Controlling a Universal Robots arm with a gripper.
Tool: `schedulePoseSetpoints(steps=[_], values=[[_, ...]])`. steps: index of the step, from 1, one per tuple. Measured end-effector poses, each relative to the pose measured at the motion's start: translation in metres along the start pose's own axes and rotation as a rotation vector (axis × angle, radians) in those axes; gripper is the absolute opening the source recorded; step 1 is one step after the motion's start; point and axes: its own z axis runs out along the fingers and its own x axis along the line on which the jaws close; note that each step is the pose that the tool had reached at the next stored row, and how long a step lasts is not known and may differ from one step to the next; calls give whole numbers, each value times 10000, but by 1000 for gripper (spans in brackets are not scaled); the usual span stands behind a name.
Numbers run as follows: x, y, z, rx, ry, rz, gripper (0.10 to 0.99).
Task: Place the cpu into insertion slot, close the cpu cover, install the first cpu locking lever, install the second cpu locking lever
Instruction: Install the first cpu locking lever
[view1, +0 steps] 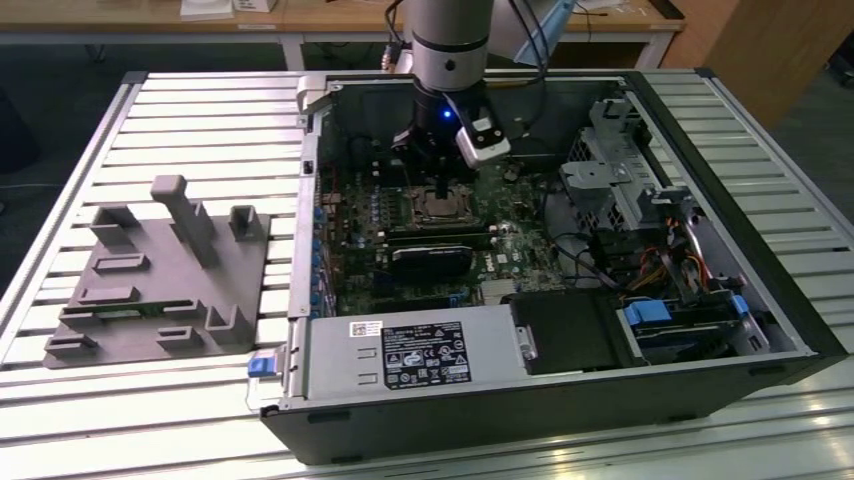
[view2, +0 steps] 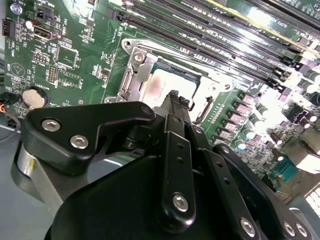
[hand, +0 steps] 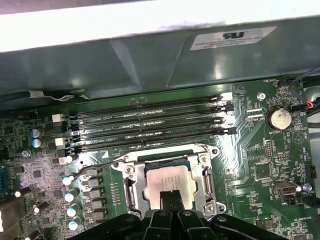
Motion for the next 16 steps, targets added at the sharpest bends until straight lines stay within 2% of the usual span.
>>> schedulePoseSetpoints(steps=[5,8,16], values=[[85,-12,-3,-7,0,-1,106],[105,-15,-9,-7,0,0,106],[107,-15,-146,-12,-17,0,106]])
